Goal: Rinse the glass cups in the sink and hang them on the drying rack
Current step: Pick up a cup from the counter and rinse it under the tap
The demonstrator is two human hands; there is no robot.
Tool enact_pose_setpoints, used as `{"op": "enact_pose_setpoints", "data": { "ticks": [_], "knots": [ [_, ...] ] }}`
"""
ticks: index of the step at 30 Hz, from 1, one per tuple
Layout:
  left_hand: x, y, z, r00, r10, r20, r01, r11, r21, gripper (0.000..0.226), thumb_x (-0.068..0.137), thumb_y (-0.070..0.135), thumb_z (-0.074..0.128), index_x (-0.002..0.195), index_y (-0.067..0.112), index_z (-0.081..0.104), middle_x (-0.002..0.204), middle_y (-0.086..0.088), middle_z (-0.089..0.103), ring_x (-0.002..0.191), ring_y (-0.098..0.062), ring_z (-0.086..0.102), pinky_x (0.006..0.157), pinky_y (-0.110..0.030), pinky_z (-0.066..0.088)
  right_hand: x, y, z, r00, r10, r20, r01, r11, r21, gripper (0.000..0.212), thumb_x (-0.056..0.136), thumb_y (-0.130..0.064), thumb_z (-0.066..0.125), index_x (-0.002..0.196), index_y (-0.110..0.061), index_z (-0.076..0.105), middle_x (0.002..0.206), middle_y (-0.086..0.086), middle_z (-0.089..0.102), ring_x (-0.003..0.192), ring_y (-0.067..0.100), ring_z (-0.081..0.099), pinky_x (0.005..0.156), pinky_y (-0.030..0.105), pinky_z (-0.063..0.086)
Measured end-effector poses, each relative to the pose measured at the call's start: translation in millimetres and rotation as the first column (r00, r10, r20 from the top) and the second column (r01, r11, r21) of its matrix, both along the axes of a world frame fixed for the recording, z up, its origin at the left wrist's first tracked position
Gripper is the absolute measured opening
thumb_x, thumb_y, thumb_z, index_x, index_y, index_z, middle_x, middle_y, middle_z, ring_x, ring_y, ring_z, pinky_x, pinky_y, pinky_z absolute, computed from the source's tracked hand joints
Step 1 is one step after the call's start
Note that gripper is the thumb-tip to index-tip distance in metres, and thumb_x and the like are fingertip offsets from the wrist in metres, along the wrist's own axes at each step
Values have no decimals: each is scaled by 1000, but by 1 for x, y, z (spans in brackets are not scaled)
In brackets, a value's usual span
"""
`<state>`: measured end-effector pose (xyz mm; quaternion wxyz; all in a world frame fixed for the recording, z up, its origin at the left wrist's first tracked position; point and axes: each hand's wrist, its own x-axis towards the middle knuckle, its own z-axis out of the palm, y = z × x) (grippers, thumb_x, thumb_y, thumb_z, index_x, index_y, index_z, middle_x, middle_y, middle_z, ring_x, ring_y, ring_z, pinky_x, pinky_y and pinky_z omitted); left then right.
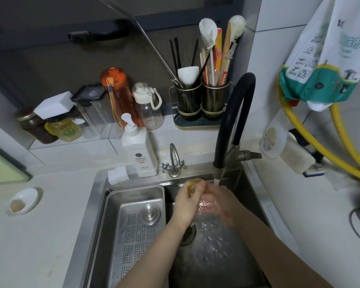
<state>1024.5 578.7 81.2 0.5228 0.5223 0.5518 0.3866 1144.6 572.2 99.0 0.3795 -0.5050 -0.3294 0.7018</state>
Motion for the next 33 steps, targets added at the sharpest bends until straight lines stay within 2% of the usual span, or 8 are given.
{"op": "enact_pose_setpoints", "data": {
  "ticks": [5, 10, 15, 18, 20, 25, 29, 33],
  "knots": [
    [-6, 33, 11, 995, 58, 83, -20, 917, -398, 74, 69, 62, 72, 123, 14, 55, 111, -10, 69, 97, -26, 69, 93, -44, 53, -1, -4, 3, 985, 150, 88, -156, 985, 67, 19, 95, -9, 50, 94, -9, 68, 98, 11, 69, 90, 22, 66, 93, 41, 50],
    [-2, 11, -11, 946, -4, 323, 107, 947, -302, 60, 77, 63, 66, 131, 42, 48, 127, 6, 61, 110, -16, 63, 93, -42, 51, 7, 1, 6, 991, 45, -129, -24, 987, 158, 33, 99, -12, 40, 123, 4, 56, 125, 22, 60, 117, 32, 59, 95, 45, 51],
    [-7, 18, -10, 939, 8, 344, 188, 824, -534, 58, 79, 73, 50, 76, 22, 78, 83, -7, 69, 71, -22, 63, 73, -36, 49, 15, 0, -2, 695, 443, 566, -595, 797, 106, 12, 91, -31, 56, 99, -24, 63, 103, 3, 70, 96, 13, 67, 95, 37, 51],
    [3, 14, -15, 923, -15, 385, 209, 860, -466, 58, 73, 70, 60, 111, 26, 67, 96, -7, 68, 78, -20, 64, 68, -33, 53, 25, 6, -1, 830, 288, 477, -400, 904, 152, 12, 96, -17, 51, 92, -15, 62, 82, -6, 71, 76, -2, 66, 94, 39, 49],
    [11, 12, -18, 931, 47, 363, 108, 912, -395, 57, 71, 61, 69, 121, 36, 58, 112, -4, 69, 99, -20, 66, 80, -40, 57, 28, 10, 3, 905, 197, 377, -278, 945, 173, 16, 95, -14, 53, 110, -14, 59, 108, -4, 66, 88, -3, 62, 91, 23, 48],
    [8, 25, -4, 969, 97, 227, 17, 891, -454, 43, 81, 53, 66, 102, 16, 63, 80, -2, 73, 72, -18, 71, 71, -38, 59, 24, 0, 5, 513, 397, 761, -712, 692, 120, 50, 91, -16, 59, 138, -17, 41, 140, -5, 44, 127, 7, 43, 110, 22, 33],
    [6, 26, -3, 979, 107, 176, 5, 843, -538, 54, 73, 67, 65, 101, 21, 66, 94, -8, 74, 84, -28, 72, 71, -50, 59, 21, -2, 8, 643, 447, 622, -679, 708, 192, 62, 90, -24, 62, 143, -23, 31, 133, -17, 50, 119, -3, 52, 107, 30, 42],
    [1, 25, 1, 985, 99, 138, 5, 795, -606, 62, 73, 68, 64, 112, 19, 63, 104, -11, 70, 90, -31, 69, 55, -42, 58, 21, 0, 8, 538, 490, 686, -729, 679, 87, 54, 85, -30, 63, 136, -28, 44, 126, -14, 57, 118, 3, 53, 107, 37, 42]
  ]
}}
